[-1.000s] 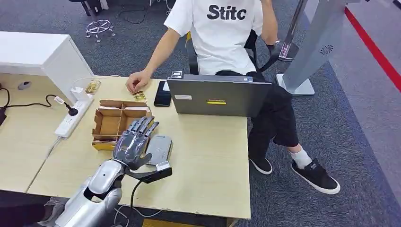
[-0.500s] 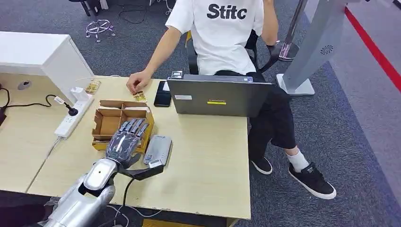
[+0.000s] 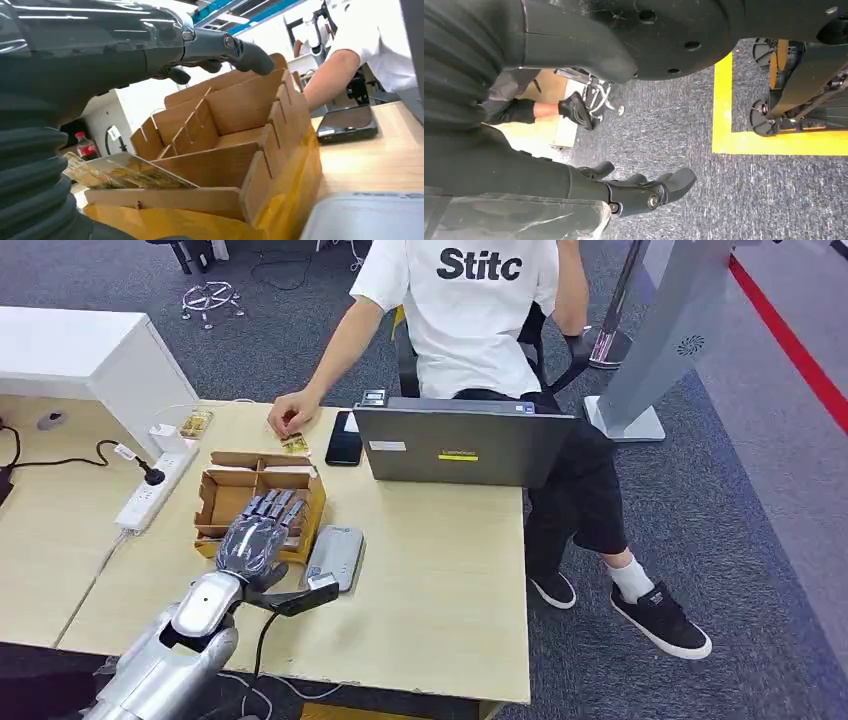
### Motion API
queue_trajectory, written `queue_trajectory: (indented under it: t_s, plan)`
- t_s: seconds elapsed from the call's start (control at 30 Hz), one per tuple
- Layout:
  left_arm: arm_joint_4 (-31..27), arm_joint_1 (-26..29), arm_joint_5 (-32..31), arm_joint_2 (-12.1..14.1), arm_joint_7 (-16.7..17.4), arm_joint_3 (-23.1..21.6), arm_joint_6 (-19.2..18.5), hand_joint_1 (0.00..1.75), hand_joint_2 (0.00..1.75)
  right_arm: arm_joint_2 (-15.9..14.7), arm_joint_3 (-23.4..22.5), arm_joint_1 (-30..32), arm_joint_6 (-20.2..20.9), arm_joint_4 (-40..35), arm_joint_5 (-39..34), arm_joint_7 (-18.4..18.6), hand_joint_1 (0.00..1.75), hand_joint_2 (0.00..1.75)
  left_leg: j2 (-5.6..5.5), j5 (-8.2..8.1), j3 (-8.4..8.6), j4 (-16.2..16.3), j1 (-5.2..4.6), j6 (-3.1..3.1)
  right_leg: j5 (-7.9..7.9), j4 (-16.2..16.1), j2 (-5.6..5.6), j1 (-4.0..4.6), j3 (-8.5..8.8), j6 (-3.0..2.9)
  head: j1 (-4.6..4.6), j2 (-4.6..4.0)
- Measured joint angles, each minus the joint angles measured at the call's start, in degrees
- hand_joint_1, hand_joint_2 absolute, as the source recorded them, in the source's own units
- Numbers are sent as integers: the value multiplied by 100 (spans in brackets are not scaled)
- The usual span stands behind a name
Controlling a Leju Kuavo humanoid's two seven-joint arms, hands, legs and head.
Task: Pass the card to the sensor for recognition and then transmit it.
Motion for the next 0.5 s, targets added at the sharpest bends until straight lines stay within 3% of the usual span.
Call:
queue_trajectory:
  t_s: [0.5]
  plan:
    - [-374,8,70,151,0,41,-184,0,175,0,-83,2,-15,0,-22,0,0,175,-1,0,0,0,0,0,0,1,-1,0,1,0,0,0]
